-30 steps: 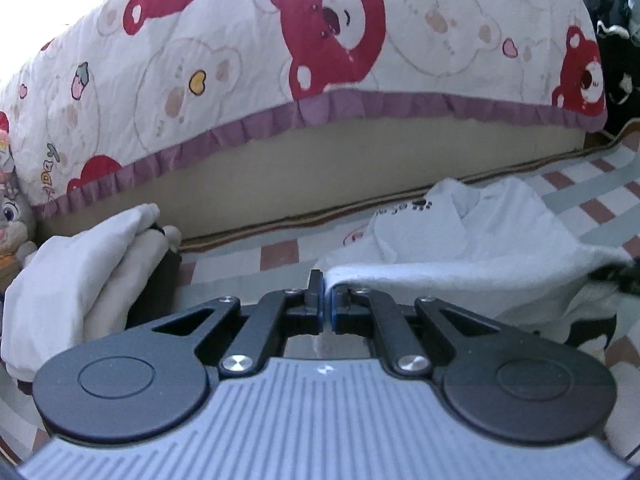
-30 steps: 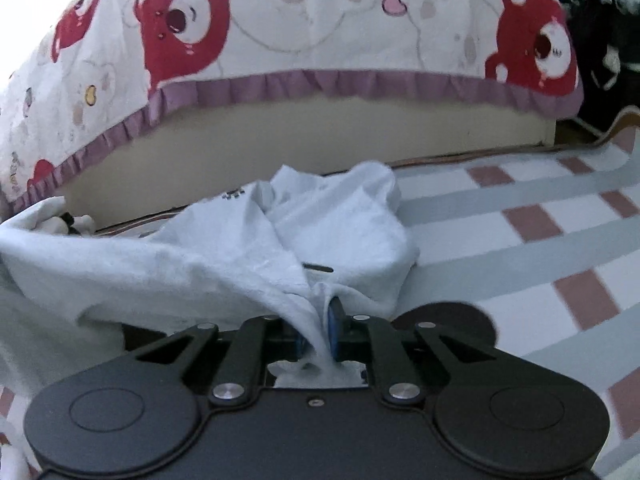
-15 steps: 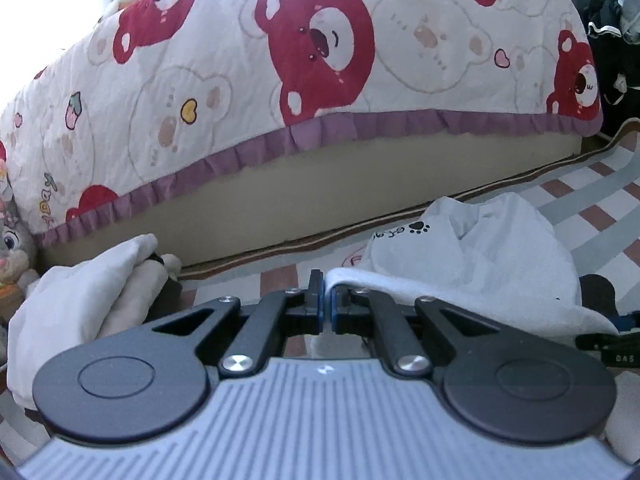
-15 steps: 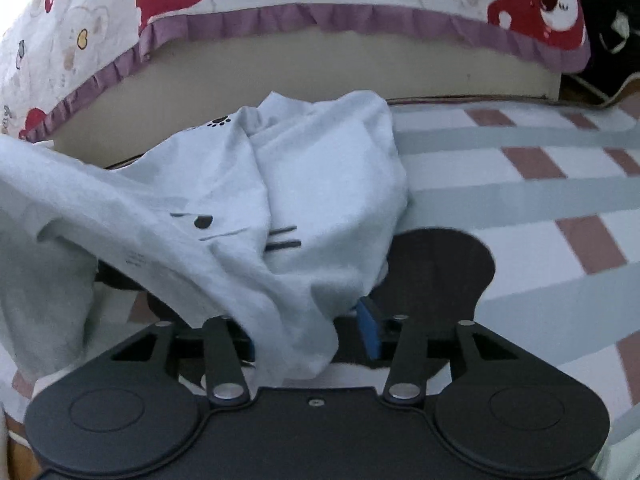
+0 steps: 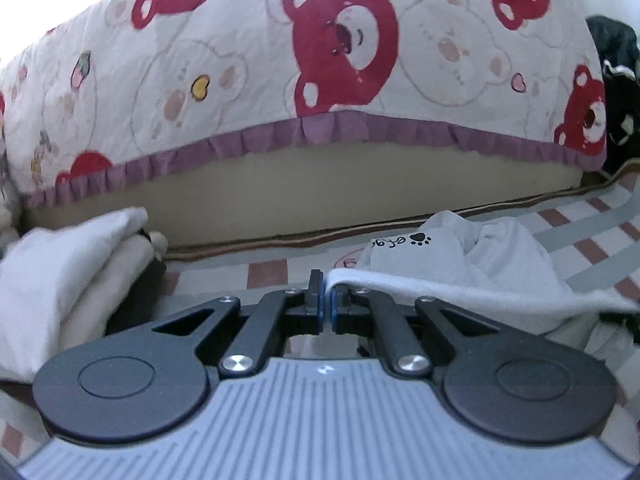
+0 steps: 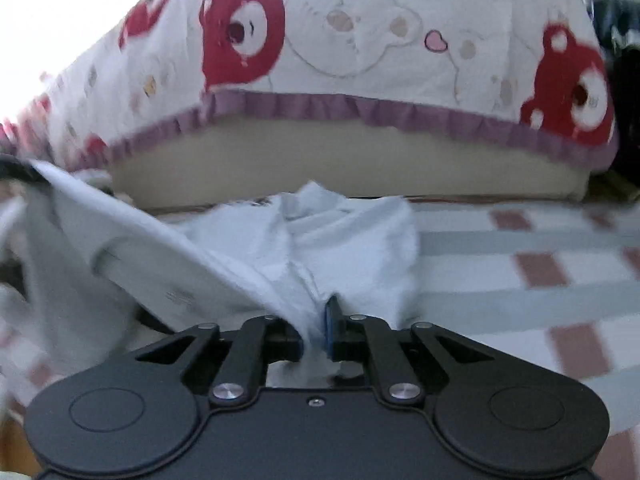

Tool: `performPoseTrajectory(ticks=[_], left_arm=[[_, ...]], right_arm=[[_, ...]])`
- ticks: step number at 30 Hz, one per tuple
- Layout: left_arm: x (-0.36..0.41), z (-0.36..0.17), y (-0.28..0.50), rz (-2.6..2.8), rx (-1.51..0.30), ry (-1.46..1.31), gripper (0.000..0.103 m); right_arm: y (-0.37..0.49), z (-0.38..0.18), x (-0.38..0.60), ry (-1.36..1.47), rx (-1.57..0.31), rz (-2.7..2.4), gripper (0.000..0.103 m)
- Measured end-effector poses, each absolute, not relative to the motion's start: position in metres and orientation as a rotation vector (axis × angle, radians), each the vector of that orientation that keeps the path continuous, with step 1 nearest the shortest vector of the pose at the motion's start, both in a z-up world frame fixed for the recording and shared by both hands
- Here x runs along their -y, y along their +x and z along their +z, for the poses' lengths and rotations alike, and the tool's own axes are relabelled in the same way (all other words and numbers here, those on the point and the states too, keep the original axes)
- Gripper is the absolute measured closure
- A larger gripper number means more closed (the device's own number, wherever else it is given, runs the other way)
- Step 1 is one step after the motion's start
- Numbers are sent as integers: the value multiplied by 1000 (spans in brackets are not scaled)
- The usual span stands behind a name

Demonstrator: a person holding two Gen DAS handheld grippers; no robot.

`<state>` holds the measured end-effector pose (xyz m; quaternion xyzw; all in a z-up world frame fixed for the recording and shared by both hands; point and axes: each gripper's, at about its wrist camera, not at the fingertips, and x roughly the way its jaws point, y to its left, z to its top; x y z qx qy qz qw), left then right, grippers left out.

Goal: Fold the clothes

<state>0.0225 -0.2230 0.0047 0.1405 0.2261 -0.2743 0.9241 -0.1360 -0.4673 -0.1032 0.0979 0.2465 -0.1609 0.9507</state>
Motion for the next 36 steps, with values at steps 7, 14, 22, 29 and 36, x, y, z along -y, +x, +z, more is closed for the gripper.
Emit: performPoseTrajectory(ticks=[7,14,22,29,36], left_arm=[[215,19,21,-557,-400,253,99],[204,32,24,-549,-337,250,99],[174,97,38,-595,-293,153,100],[162,74,56,-564,-373,161,99],[164,10,88,-503,-556,165,99]], right_arm=[[-135,-104,493,334,-512,-299,46],[-140,-82,494,415,-408,-137,98],[-132,45,474,89,-273,-187,98],[-106,11,469,-150,-464,-192,48],[-79,-77,524,326,-777,10,41]])
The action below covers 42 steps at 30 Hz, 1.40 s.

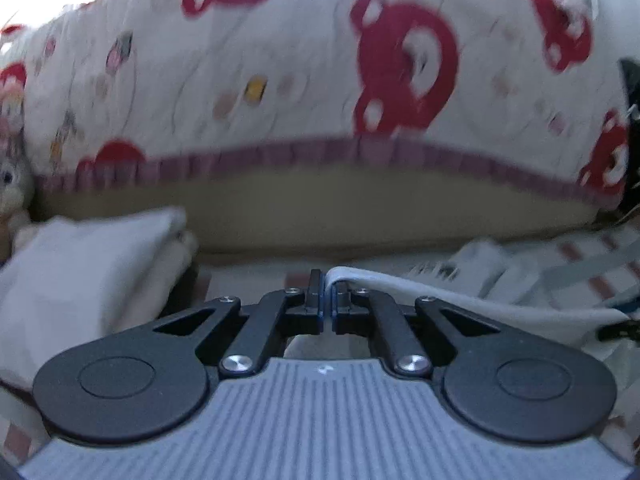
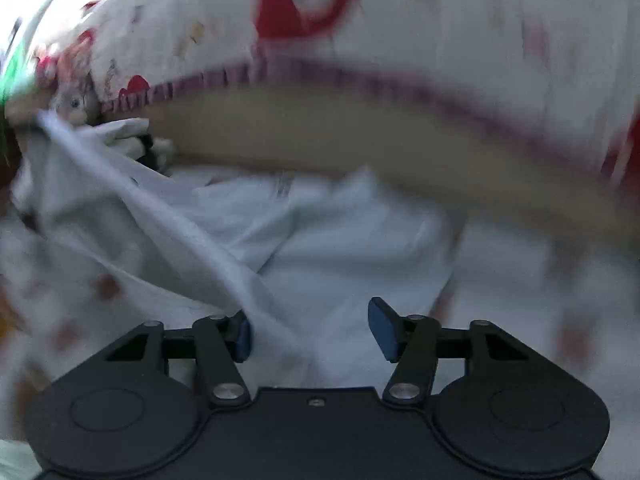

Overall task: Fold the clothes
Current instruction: 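Grasp the sweatshirt edge with the right gripper while the left gripper holds the hem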

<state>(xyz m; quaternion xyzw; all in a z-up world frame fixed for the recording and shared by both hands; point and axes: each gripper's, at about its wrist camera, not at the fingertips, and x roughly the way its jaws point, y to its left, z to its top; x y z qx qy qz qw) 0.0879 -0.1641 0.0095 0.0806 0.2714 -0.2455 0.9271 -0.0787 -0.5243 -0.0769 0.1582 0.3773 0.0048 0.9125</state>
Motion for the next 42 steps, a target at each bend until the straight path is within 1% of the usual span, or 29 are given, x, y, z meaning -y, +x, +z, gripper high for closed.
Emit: performPoseTrajectory(ticks=[1,3,6,9,13,14,15,16,18,21,23,24,26,27,29,30,31,32,35,37,39,42], left_arm=[[161,-3,92,-482,-577,164,99],[155,-28,100,-427,-620,180,99],[145,-64,113,-321,-686,255,100],[116,-86,123,-299,-790,132,99],[91,-88,121,-293,-813,24,99],[87,-87,119,-297,-809,5,99],[83,-86,117,-302,-805,-16,99],[80,-85,116,-306,-802,-37,99],[79,-84,115,-305,-795,-55,99],[82,-83,114,-309,-786,-49,99],[85,-83,114,-313,-779,-31,99],[86,-83,114,-315,-773,-16,99],[89,-81,113,-323,-761,3,99],[89,-81,112,-330,-756,8,99],[88,-80,111,-360,-739,2,99],[86,-80,110,-400,-721,-20,98],[83,-80,109,-442,-701,-44,98],[82,-80,109,-457,-696,-43,97],[83,-78,110,-450,-693,7,99],[86,-70,108,-456,-696,43,100],[92,-52,102,-486,-682,98,100],[99,-9,89,-556,-638,192,101]], right_arm=[[-80,-87,529,418,-809,28,41],[-91,-98,528,488,-808,36,40],[-112,-103,517,440,-785,32,40],[-126,-106,505,392,-828,8,39],[-146,-105,491,344,-824,-7,38],[-148,-107,485,303,-833,-6,36],[-151,-109,479,262,-842,-6,31],[-152,-112,472,214,-853,-4,29],[-153,-124,456,114,-888,2,29],[-149,-139,439,37,-939,13,28],[-144,-149,426,-106,-940,-52,23],[-141,-155,420,-189,-939,-91,17],[-133,-167,407,-416,-920,-209,17],[-131,-170,407,-460,-895,-237,19],[-127,-168,411,-448,-839,-245,31],[-127,-164,416,-408,-809,-236,49],[-127,-159,423,-342,-777,-219,78],[-127,-153,430,-285,-751,-222,92],[-124,-131,452,-182,-694,-299,94],[-123,-109,467,-175,-659,-358,94],[-122,-83,480,-195,-623,-415,95],[-126,-33,497,-217,-563,-447,95]])
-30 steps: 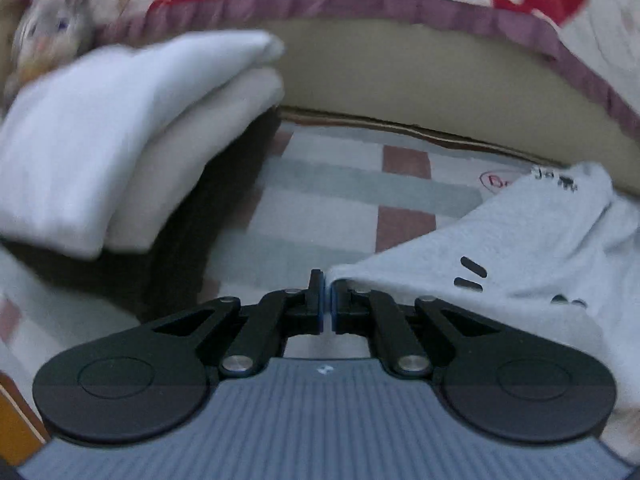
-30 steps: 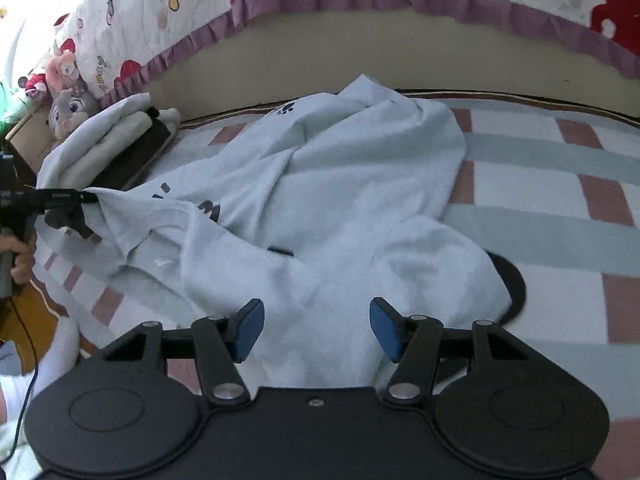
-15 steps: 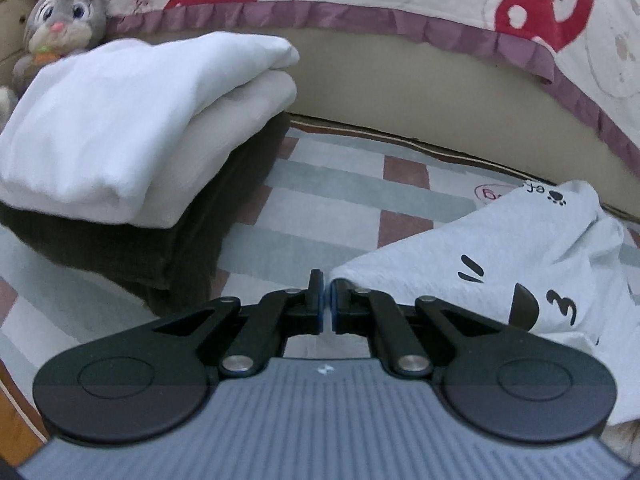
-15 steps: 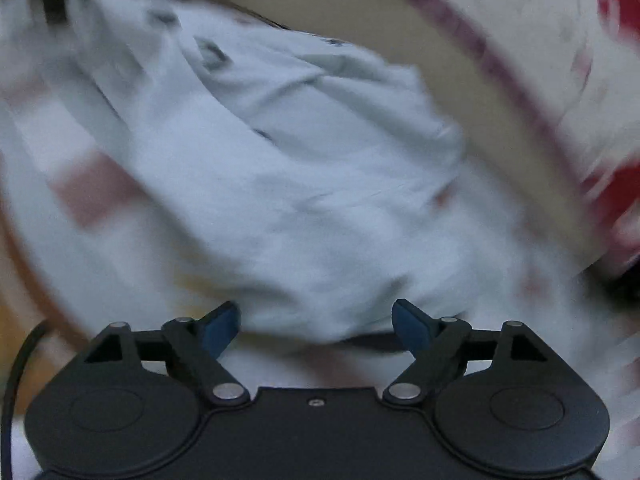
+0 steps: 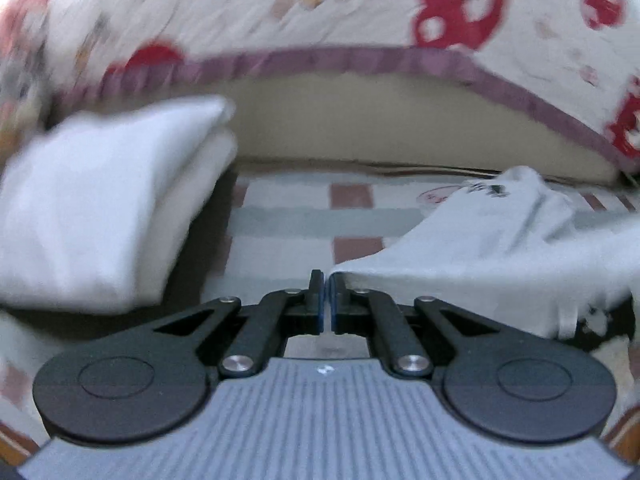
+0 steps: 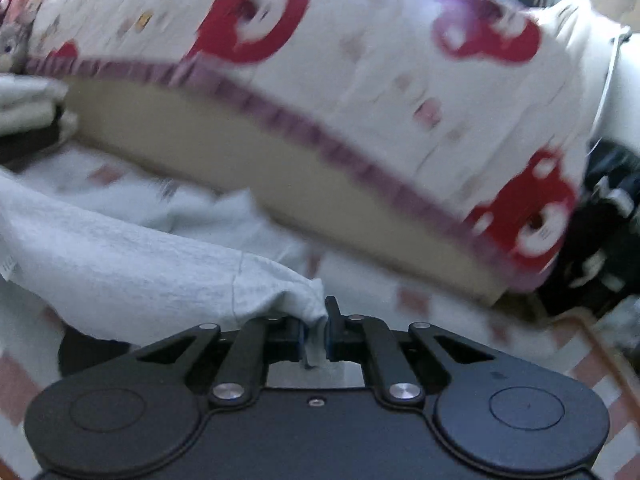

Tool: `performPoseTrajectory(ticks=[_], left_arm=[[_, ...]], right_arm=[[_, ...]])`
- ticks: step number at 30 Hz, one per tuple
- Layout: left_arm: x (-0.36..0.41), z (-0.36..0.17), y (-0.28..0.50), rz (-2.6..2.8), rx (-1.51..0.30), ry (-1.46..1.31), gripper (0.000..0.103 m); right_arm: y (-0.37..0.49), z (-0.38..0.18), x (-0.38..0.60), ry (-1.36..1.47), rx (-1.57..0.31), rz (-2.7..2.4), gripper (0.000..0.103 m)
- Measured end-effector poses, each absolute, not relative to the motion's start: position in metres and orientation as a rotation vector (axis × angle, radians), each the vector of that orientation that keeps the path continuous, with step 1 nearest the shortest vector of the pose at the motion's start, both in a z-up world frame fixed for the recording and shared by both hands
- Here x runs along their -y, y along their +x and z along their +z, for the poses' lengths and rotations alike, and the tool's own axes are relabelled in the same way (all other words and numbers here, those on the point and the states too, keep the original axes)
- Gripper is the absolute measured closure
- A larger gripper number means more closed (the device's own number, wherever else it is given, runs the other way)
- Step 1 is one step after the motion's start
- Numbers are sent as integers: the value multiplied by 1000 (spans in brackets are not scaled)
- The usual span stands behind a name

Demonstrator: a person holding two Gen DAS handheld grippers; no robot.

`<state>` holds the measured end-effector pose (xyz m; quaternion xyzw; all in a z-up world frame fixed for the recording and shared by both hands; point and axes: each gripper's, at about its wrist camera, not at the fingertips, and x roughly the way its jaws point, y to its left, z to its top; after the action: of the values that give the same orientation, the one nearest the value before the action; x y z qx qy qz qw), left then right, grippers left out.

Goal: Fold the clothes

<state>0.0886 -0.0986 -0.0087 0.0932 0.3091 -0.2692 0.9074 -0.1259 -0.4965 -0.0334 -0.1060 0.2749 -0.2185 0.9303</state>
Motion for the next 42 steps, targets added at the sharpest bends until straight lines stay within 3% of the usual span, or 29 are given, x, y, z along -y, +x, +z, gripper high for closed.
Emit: performPoseTrajectory(ticks=[4,7,11,13,20,26,28,32,36,38,42], left_arm=[[96,74,73,-642,-561,302,103],[68,151,70,-680,-511,212,103],[62,177,68,-740,-553,318,102],[76,158,71,-778,-608,436,99],[158,4,71,-1085,-770,789,98],[187,-92,40,-1300,-759,992,80],[192,-109,27,-1363,-715,1044,72],[206,-122,11,-1480,-686,1061,71],[221,-136,2,-1428,-653,1039,47],[227,-149,1,-1376,-639,1060,46],[234,-156,5,-1313,-646,1029,30]], right_arm=[[-144,38,519,-172,-461,-460,95],[-170,76,535,-93,-395,-448,95],[-193,64,545,-94,-473,-445,96],[-191,32,551,-140,-582,-493,96],[-169,-55,580,-132,-803,-583,96],[-155,-62,599,-126,-894,-589,95],[-155,-58,600,-102,-875,-593,95],[-163,-44,609,91,-698,-629,95],[-166,-40,611,198,-608,-652,95],[-163,-42,610,198,-618,-649,95],[-150,-48,614,184,-622,-632,95]])
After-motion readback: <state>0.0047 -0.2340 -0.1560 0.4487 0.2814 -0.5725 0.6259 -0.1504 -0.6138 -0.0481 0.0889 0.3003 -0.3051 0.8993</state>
